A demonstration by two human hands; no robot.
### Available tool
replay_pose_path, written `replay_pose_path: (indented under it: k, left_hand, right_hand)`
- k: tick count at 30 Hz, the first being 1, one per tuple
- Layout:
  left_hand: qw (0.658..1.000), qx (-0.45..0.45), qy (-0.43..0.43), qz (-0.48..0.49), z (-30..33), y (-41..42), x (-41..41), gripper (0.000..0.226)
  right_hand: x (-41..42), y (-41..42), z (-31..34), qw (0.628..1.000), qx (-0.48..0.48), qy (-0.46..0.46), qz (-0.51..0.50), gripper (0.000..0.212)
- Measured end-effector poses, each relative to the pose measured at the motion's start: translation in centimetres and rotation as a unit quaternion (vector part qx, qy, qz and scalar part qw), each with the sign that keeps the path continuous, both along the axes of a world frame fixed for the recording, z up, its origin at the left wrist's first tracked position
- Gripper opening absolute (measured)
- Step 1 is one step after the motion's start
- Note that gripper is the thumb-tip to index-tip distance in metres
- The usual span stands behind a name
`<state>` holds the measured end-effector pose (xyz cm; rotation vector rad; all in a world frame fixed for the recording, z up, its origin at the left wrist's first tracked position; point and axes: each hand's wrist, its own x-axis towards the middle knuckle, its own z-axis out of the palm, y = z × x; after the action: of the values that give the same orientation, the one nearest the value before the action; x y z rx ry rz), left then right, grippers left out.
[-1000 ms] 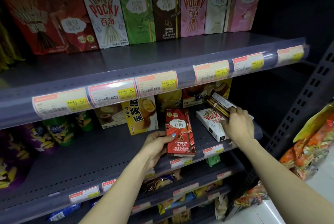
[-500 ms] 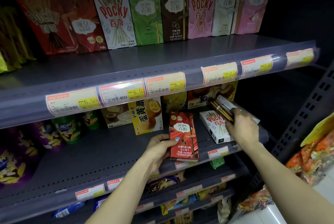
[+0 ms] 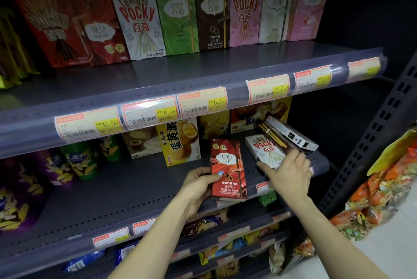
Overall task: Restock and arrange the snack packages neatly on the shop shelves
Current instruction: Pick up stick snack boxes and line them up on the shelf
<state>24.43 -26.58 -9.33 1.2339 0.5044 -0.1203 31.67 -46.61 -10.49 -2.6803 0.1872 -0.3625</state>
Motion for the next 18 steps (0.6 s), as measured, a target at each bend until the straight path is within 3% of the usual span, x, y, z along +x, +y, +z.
replay_pose_path:
  k: [5,9,13,18]
  left_hand:
    - [1.0,0.007,0.0,0.0,-0.2,0.0,-0.4,0.037]
    - [1.0,0.01,0.0,0.009,-0.2,0.5,-0.8,0.036]
    - [1.0,0.011,-0.003,0.021,-0.3,1.0,-1.2,0.034]
    - [0.999,0.027,0.007,0.035,-0.4,2.4,-1.7,0.033]
  right_hand:
    - [0.2,0.3,-0.5,0.999,-0.01,0.036,-0.019,0.094]
    - [-0.3,0.6,-0.8,0.999,0.037,0.023,-0.01,0.084]
    - [-2.1,2.2,-1.1,0.992,0.124,0.013,0.023,0.087]
    - [-4.6,4.2,-1.8,0.984,0.152,0.039,0.08,0.09]
